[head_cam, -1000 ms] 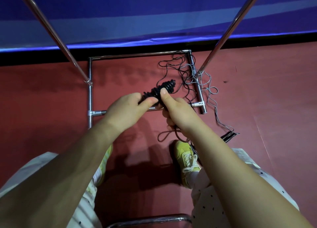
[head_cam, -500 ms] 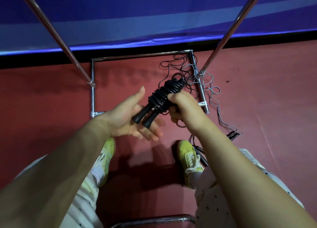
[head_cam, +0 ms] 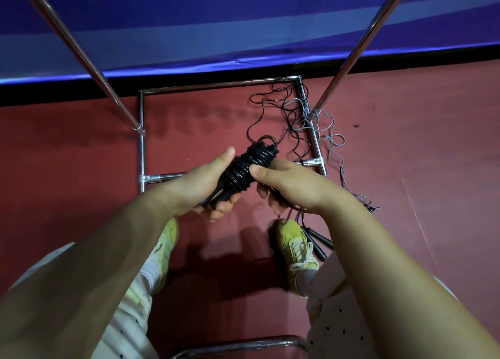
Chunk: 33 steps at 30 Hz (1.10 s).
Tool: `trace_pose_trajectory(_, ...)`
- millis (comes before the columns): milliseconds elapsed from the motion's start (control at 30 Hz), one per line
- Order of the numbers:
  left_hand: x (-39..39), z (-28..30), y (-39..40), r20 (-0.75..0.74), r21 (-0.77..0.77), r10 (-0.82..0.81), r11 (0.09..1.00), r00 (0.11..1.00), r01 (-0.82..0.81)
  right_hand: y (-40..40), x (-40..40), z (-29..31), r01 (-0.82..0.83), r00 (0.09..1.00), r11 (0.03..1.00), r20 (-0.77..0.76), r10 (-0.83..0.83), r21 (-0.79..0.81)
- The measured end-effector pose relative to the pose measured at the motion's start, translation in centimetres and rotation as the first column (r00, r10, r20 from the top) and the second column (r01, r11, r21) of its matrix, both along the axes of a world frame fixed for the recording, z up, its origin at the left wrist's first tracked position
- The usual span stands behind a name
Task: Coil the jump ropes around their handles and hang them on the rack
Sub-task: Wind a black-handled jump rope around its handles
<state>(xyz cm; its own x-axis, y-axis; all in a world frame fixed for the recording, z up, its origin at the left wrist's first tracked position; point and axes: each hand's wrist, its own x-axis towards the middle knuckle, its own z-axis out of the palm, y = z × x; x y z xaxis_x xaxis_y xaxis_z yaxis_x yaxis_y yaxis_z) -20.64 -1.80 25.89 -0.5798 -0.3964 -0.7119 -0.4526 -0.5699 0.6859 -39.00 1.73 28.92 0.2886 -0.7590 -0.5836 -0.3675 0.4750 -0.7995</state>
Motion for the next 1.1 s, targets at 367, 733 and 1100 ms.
trace_pose_trajectory(367,-0.6,0.5,0.3,0.23,-0.191,0.147,0.976,0.962,-0.103,-0.1,0.6,-1.0,0.007,0.946,0.994,-0.32,-0.041,-0.107)
trace_pose_trajectory(733,-0.1,0.2,-0.4,0.31,-0.379,0.163,0.925,0.937,-0.035,0.1,2.0,-0.8,0.28,0.956,0.96,-0.096,-0.278,0.008)
trace_pose_trajectory(1100,0.5,1.1,-0.9,0.129,-0.338,0.175,0.933,0.976,-0.123,-0.1,2.0,-0.5,0.301,0.948,0.93,-0.037,-0.315,-0.21)
